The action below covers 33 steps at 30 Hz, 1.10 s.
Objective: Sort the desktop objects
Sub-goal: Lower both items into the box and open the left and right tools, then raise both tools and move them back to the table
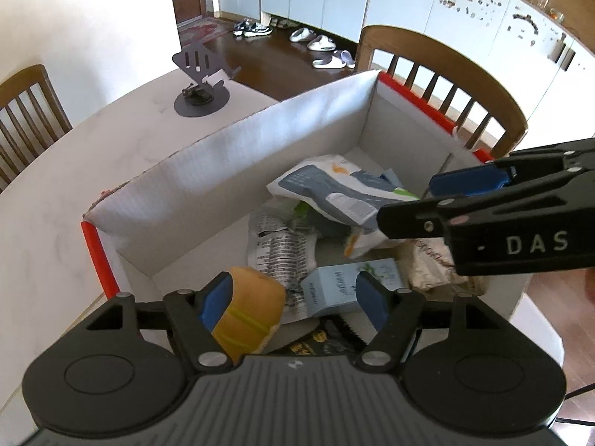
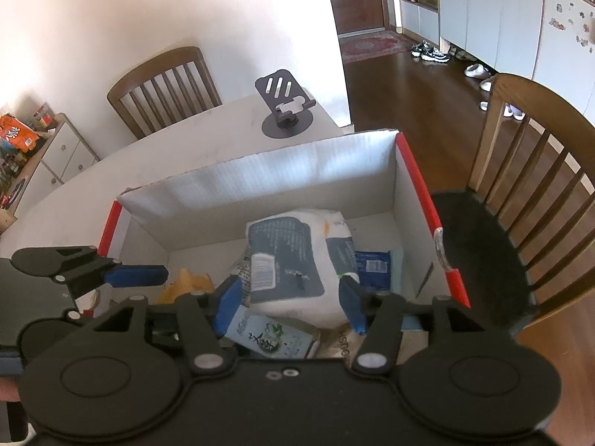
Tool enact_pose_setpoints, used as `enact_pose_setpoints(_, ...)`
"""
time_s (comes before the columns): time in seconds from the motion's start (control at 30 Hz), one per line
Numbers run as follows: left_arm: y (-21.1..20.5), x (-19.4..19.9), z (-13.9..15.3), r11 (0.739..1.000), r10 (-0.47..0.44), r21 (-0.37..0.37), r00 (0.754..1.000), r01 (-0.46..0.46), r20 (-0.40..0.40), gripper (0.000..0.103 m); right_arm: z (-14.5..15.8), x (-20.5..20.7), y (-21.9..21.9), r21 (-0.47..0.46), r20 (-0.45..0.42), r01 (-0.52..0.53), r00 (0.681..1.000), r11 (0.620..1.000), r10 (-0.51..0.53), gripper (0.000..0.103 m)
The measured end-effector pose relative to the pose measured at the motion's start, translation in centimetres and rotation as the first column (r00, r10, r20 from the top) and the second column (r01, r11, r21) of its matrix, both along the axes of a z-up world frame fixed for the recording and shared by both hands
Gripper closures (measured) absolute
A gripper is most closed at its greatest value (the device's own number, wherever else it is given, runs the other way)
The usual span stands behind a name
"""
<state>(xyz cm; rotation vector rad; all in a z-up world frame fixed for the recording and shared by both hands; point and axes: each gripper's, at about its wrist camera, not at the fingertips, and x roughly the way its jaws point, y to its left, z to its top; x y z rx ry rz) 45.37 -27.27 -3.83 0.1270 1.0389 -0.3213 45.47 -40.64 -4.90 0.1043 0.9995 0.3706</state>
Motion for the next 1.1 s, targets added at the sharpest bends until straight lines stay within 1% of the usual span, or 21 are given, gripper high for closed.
enact_pose_setpoints(0.23, 0.1, -1.6, 1.4, 0.999, 0.0, -0.051, 1.0, 0.001, 0.018, 0.031, 1.0, -1.2, -0.2, 0.0, 0.023, -0.012, 1.0, 1.0, 0.012, 0.04)
enact_pose_setpoints(0.37, 0.3, -2.6, 2.0, 0.997, 0.003, -0.075, 1.0, -0.002, 0.023, 0.03, 1.7, -2.0, -0.1, 0.005, 0.038, -0.024, 0.999, 1.0, 0.024, 0.039)
enact_pose_setpoints(0.47, 0.6, -3.4, 2.3, 0.997, 0.014, -0.079, 1.0, -0.013, 0.022, 0.03, 2.2, -2.8, 0.0, 0.007, 0.048, -0.036, 0.998, 0.999, 0.035, 0.039)
enact_pose_setpoints(0.6, 1.1, -4.8, 3.0, 0.995, 0.015, -0.101, 0.999, -0.011, 0.039, 0.03, 2.9, -3.8, 0.2, 0.014, 0.055, -0.041, 0.998, 0.999, 0.04, 0.038)
enact_pose_setpoints(0.63, 1.2, -5.2, 3.2, 0.995, 0.012, -0.102, 0.999, -0.007, 0.047, 0.029, 3.1, -4.2, 0.3, 0.013, 0.06, -0.042, 0.997, 0.999, 0.041, 0.037)
enact_pose_setpoints(0.67, 1.2, -5.5, 3.4, 0.995, 0.01, -0.102, 0.999, -0.004, 0.052, 0.024, 3.3, -4.5, 0.4, 0.014, 0.065, -0.043, 0.997, 0.999, 0.042, 0.036)
enact_pose_setpoints(0.73, 1.6, -6.1, 3.7, 0.994, 0.005, -0.107, 0.998, 0.001, 0.063, 0.019, 3.6, -5.1, 0.5, 0.015, 0.073, -0.045, 0.996, 0.999, 0.043, 0.035)
enact_pose_setpoints(0.83, 2.2, -6.9, 4.2, 0.993, 0.015, -0.121, 0.996, -0.005, 0.087, 0.019, 4.1, -6.0, 0.8, 0.009, 0.085, -0.038, 0.996, 0.999, 0.037, 0.034)
enact_pose_setpoints(0.93, 2.8, -7.8, 4.7, 0.991, 0.017, -0.131, 0.994, -0.003, 0.109, 0.014, 4.5, -6.7, 1.1, 0.009, 0.095, -0.035, 0.995, 0.999, 0.034, 0.032)
enact_pose_setpoints(1.03, 3.4, -8.7, 5.0, 0.99, 0.015, -0.141, 0.992, 0.003, 0.123, 0.012, 4.9, -7.4, 1.5, 0.008, 0.105, -0.03, 0.994, 1.0, 0.029, 0.03)
enact_pose_setpoints(1.1, 3.8, -9.4, 5.2, 0.989, 0.013, -0.147, 0.991, 0.007, 0.135, 0.009, 5.2, -7.9, 1.7, 0.009, 0.112, -0.03, 0.993, 1.0, 0.029, 0.029)
